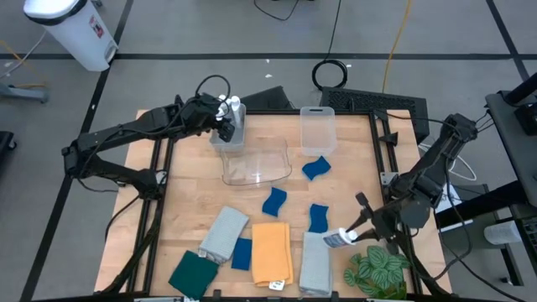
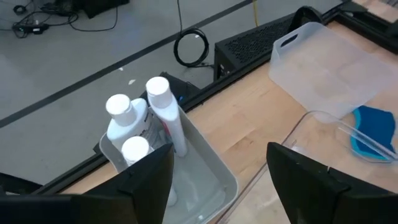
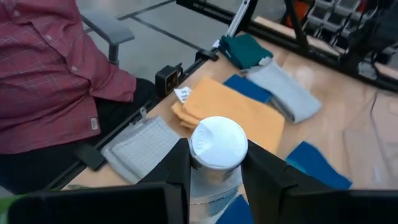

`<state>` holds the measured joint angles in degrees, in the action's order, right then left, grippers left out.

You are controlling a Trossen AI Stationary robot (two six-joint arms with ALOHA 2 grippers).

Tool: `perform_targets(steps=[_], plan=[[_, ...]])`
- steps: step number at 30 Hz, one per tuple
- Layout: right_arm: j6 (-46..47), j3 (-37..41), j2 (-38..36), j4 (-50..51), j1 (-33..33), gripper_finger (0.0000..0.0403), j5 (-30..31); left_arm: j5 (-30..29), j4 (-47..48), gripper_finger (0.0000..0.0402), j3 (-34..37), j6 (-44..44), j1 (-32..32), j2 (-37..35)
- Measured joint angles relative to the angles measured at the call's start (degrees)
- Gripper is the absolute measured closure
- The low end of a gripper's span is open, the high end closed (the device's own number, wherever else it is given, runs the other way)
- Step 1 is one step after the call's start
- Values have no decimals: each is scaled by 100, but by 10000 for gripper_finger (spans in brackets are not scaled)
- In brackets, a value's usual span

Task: Pick & Place Kitchen Items
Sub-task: Put the white plastic restorer bottle into the gray bin

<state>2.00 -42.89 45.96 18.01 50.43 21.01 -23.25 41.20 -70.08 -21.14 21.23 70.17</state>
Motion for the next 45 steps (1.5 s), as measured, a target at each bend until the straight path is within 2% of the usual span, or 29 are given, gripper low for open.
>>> perform_targets(steps=[7,15,24,32,38,42,45], plan=[[-300,0,0,-32,-260,320,-4,447,-419,144,17,223,-2,1],[-812,0,2,-357,-613,320,-46,1303,-1139,144,24,673,-151,282],[-1426,-11,4,-871,-1147,319,-1077,3306,-2501,144,28,1653,-639,1060],[-1625,-11,54,-1083,-1570,319,-1388,4868,-3667,144,28,2293,-1338,1889],[-1930,-11,343,-1595,-1886,319,-1691,5183,-4638,144,28,2350,-1877,2656],[-2196,-11,496,-1851,-2103,319,-1866,5221,-4923,144,26,2267,-2063,2941],[-2369,-11,581,-2040,-2318,319,-1829,5572,-4903,144,26,2251,-2134,3078]])
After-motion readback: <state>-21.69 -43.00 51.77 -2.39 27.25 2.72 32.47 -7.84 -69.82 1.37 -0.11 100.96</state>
